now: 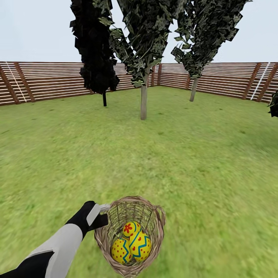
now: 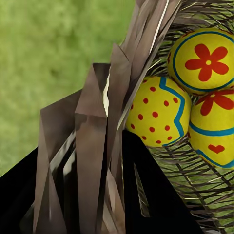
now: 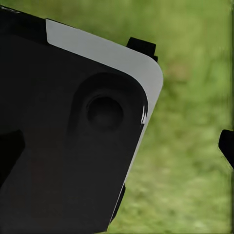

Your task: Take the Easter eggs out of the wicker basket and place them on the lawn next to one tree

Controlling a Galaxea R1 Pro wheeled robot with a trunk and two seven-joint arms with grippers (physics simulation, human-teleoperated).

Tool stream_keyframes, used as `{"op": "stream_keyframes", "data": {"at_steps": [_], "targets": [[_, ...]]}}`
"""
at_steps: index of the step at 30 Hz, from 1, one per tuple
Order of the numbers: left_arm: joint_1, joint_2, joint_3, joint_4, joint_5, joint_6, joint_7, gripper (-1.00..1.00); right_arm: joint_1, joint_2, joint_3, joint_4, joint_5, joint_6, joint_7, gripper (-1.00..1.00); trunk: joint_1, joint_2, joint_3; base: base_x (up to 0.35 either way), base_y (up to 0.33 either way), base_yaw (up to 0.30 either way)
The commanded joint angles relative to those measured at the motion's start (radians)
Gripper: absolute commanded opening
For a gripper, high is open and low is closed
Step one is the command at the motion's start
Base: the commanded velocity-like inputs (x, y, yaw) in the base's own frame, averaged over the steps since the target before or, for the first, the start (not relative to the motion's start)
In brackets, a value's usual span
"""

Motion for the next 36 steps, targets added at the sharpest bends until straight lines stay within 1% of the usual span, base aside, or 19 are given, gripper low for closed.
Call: {"op": "stream_keyframes", "data": {"at_steps": [1,36], "targets": [[0.000,-0.001,0.004,-0.002,0.019,0.001,0.009,-1.00,-0.001,-0.001,-0.009,0.003,0.009,-0.006,0.001,1.00,0.001,0.000,-0.001,0.335,0.000,0.000],[0.000,-0.001,0.004,-0.002,0.018,0.001,0.009,-1.00,-0.001,-0.001,-0.009,0.003,0.008,-0.006,0.001,1.00,0.001,0.000,-0.001,0.335,0.000,0.000]]}}
